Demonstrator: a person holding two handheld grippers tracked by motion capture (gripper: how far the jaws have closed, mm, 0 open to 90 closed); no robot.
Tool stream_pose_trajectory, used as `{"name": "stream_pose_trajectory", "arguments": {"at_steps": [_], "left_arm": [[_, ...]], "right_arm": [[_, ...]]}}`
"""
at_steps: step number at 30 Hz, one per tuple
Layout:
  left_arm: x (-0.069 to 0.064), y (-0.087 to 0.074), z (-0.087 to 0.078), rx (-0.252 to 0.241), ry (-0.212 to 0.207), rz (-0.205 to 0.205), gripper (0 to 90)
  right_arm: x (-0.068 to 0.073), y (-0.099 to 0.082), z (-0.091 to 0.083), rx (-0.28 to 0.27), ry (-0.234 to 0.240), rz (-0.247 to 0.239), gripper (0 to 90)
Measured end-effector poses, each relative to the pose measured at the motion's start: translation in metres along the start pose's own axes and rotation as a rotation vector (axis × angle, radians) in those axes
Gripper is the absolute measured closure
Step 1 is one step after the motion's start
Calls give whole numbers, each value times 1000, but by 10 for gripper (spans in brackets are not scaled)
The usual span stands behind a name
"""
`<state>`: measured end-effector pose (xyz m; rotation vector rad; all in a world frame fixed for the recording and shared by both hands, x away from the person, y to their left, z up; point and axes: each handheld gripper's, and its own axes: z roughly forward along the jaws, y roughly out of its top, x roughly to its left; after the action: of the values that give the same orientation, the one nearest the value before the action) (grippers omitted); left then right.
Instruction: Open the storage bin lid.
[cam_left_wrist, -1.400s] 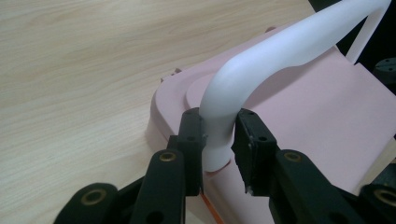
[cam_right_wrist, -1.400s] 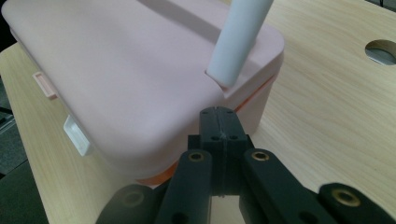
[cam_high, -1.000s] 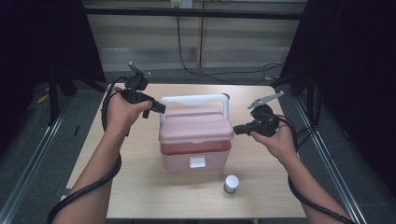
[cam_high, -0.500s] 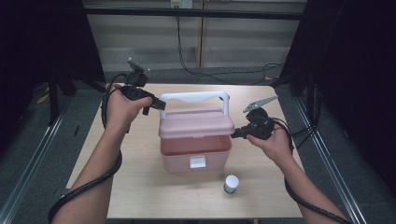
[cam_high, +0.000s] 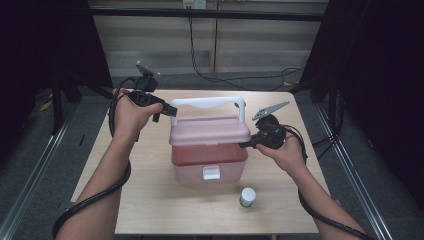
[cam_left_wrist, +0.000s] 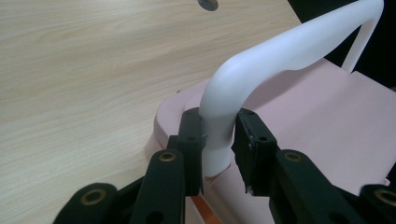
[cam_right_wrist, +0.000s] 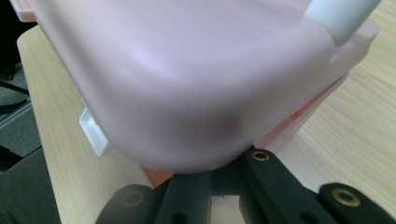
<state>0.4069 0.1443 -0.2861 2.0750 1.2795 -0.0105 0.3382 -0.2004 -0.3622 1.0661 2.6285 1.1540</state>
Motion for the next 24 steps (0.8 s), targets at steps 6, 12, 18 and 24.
{"name": "stream_pose_trajectory", "arguments": {"at_steps": [6, 12, 18, 24], "left_arm": [[0, 0, 2, -6, 6, -4, 728], [0, 0, 3, -19, 15, 2, 726], [1, 0, 4, -27, 11, 2, 725], [4, -1, 5, -50, 5, 21, 715]], "right_arm": [[-1, 0, -4, -13, -3, -1, 900], [-1, 0, -8, -19, -4, 0, 900], [1, 1, -9, -13, -12, -8, 900], [1, 1, -11, -18, -13, -12, 900]]}}
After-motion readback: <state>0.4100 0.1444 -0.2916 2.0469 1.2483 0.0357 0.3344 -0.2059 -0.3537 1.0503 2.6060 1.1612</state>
